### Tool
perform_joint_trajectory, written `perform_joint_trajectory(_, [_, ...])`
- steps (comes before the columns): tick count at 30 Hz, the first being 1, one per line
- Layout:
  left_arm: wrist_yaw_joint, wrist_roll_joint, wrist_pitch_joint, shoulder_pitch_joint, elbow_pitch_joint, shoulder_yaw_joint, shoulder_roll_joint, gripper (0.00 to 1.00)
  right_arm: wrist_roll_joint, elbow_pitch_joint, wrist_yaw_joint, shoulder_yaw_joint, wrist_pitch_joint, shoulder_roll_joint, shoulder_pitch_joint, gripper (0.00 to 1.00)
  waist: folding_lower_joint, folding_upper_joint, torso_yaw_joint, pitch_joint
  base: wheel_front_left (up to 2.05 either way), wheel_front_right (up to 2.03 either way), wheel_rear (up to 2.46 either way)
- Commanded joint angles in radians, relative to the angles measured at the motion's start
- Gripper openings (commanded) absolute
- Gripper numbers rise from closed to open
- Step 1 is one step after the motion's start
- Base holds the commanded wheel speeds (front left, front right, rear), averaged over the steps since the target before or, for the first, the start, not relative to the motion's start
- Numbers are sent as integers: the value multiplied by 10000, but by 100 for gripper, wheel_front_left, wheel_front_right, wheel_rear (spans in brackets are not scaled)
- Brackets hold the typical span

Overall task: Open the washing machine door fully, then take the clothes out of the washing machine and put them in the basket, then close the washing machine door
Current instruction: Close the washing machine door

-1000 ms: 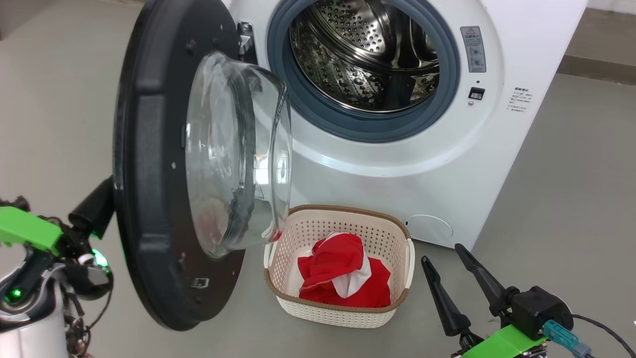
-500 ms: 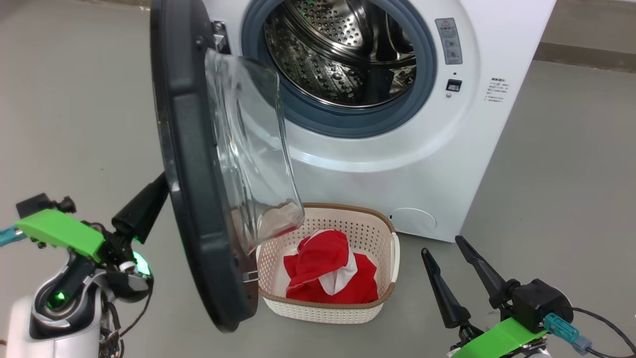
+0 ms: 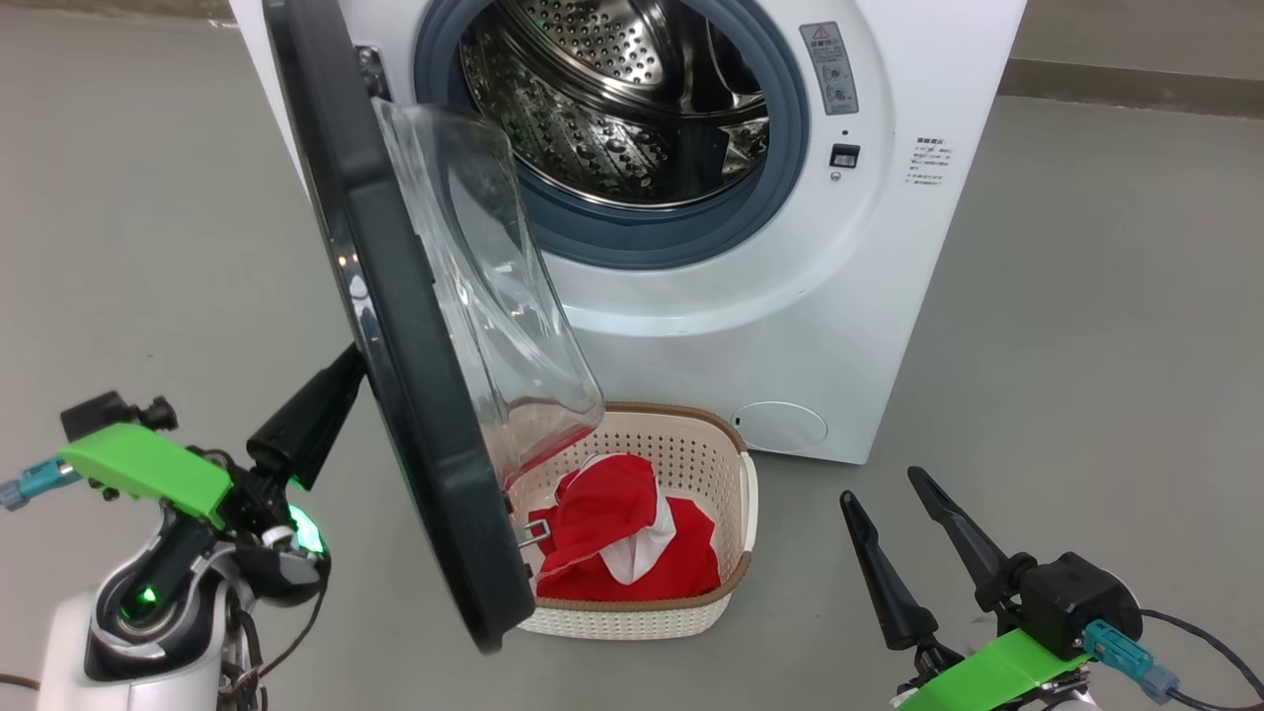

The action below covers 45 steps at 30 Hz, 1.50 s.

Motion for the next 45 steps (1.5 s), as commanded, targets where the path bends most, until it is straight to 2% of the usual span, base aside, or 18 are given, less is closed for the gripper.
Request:
perform_joint_trajectory(1, [-6, -118, 30, -21, -354, 133, 145, 0, 189, -226, 63, 141, -63, -45, -470, 100, 0, 0, -48, -4, 0, 0, 0])
perform_joint_trajectory(10, [-47, 22, -437, -29, -344, 294, 166, 0, 167, -245, 63, 62, -63, -6, -443, 100, 0, 0, -62, -9, 0, 0, 0])
perform_joint_trajectory(11, [-88, 91, -552, -35, -347, 343, 199, 13, 162, -251, 63, 57, -63, 4, -435, 100, 0, 0, -51, -9, 0, 0, 0])
perform_joint_trajectory(12, [-103, 169, -724, -36, -331, 426, 231, 36, 159, -253, 63, 58, -63, 14, -429, 100, 0, 0, -41, -10, 0, 0, 0])
perform_joint_trajectory(13, [-127, 273, -884, -31, -316, 490, 285, 61, 157, -254, 63, 62, -63, 24, -426, 100, 0, 0, -32, -7, 0, 0, 0])
perform_joint_trajectory(14, [-155, 403, -1041, -9, -301, 540, 357, 100, 158, -255, 63, 66, -63, 32, -425, 100, 0, 0, -25, -4, 0, 0, 0])
perform_joint_trajectory(17, [-243, 756, -1522, 50, -288, 689, 513, 100, 160, -267, 63, 59, -63, 46, -418, 100, 0, 0, -8, 10, 0, 0, 0])
perform_joint_trajectory(20, [-479, 1857, -2571, 261, -337, 702, 884, 100, 159, -280, 63, 35, -63, 63, -403, 100, 0, 0, 11, 27, 0, 0, 0])
perform_joint_trajectory(25, [-1117, 4457, -4469, 920, -622, 84, 1536, 100, 175, -281, 63, -58, -63, 85, -371, 100, 0, 0, 80, 34, 0, 0, 0])
perform_joint_trajectory(31, [-1454, 7242, -6645, 1644, -955, -878, 2038, 100, 187, -265, 63, -89, -63, 113, -337, 100, 0, 0, 191, -13, 0, 0, 0])
perform_joint_trajectory(38, [-1383, 10058, -8514, 2443, -1103, -1937, 2555, 100, 180, -273, 63, -63, -63, 139, -282, 100, 0, 0, 222, -94, 0, 0, 0])
perform_joint_trajectory(42, [-1177, 11171, -8839, 2769, -1072, -2152, 2673, 100, 181, -269, 63, -71, -63, 155, -255, 100, 0, 0, 217, -126, 0, 0, 0])
perform_joint_trajectory(45, [-1082, 11511, -8901, 2998, -924, -2085, 2538, 100, 185, -276, 63, -68, -63, 170, -251, 100, 0, 0, 198, -138, 0, 0, 0])
